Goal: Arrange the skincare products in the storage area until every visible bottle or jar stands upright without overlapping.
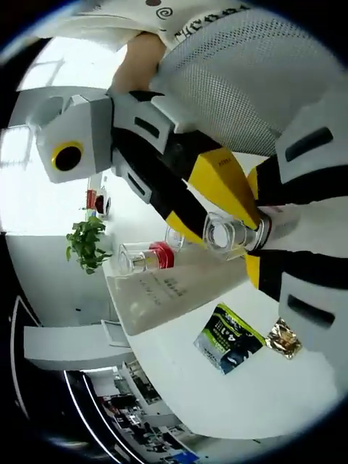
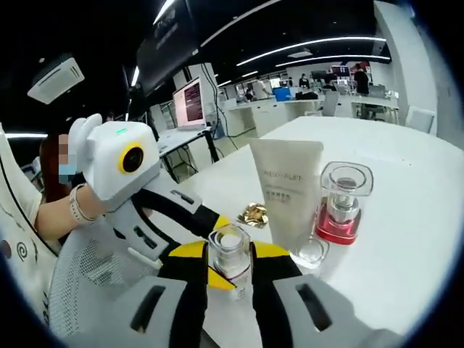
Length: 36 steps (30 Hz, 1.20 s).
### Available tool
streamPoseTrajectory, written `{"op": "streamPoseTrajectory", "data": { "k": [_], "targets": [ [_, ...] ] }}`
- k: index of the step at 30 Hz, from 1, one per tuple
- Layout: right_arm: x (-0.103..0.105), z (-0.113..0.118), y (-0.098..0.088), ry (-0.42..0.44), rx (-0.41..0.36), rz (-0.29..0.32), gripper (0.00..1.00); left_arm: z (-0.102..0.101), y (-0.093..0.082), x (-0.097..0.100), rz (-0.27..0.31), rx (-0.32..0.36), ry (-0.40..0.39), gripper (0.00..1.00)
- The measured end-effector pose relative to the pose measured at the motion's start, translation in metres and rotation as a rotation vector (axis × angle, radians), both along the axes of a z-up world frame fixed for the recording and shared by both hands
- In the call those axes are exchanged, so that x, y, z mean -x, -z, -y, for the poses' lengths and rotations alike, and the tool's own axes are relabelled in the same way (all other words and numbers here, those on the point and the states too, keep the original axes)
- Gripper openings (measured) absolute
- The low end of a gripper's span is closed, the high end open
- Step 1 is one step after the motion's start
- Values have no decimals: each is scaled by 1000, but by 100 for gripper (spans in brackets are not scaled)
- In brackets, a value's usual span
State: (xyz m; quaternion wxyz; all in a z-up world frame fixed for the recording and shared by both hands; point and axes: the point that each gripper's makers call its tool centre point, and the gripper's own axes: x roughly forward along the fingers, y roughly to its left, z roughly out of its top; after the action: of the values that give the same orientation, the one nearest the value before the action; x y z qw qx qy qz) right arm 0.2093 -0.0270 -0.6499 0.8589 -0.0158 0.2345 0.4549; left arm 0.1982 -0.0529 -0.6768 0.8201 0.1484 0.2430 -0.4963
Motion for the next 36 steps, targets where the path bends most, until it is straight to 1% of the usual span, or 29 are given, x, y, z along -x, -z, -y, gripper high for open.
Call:
{"op": "streamPoseTrajectory", "data": {
  "k": [1, 2, 3, 6, 8, 12, 15, 17, 19, 20, 21, 22, 25, 27, 30, 32, 33, 36],
  "targets": [
    [0, 0, 0, -5, 10, 15, 21, -3, 1, -3, 15, -12, -1, 17],
    [0, -1, 1, -23, 29, 59, 21, -5, 1, -4, 21, -20, -1, 17],
    [2, -1, 1, -30, 34, 68, 21, -4, 1, -3, 20, -20, -1, 17],
    [5, 0, 3, -33, 34, 76, 20, -2, 3, 1, 34, -37, 13, 18],
    [5, 1, 4, -40, 43, 79, 20, -1, 4, 1, 60, -55, 32, 18],
    [6, 2, 6, -42, 57, 87, 20, 0, 6, 0, 65, -63, 39, 20],
    [5, 4, 10, -42, 87, 92, 20, -3, 8, -1, 60, -69, 36, 21],
    [4, 3, 10, -42, 77, 90, 20, -5, 11, -2, 58, -80, 32, 27],
    [5, 3, 9, -46, 77, 93, 20, -9, 19, -3, 60, -119, 37, 33],
    [5, 3, 9, -50, 78, 95, 21, -12, 23, -4, 53, -142, 33, 34],
    [6, 3, 10, -53, 79, 97, 21, -15, 28, -3, 33, -160, 29, 34],
    [6, 3, 9, -55, 81, 101, 21, -15, 30, -3, 20, -164, 25, 33],
    [5, 4, 9, -46, 86, 106, 21, -17, 33, -3, 9, -169, 20, 32],
    [4, 6, 9, -40, 101, 121, 21, -19, 36, -3, -12, -171, 9, 32],
    [5, 8, 9, -38, 96, 115, 21, -19, 38, -3, -13, -180, 13, 31],
    [6, 8, 8, -43, 103, 129, 21, -18, 39, -1, -24, -183, 15, 31],
    [5, 9, 7, -44, 110, 149, 21, -18, 41, -2, -26, -185, 17, 31],
    [5, 8, 4, -48, 97, 152, 24, -19, 42, -1, -22, -194, 22, 31]
  ]
}}
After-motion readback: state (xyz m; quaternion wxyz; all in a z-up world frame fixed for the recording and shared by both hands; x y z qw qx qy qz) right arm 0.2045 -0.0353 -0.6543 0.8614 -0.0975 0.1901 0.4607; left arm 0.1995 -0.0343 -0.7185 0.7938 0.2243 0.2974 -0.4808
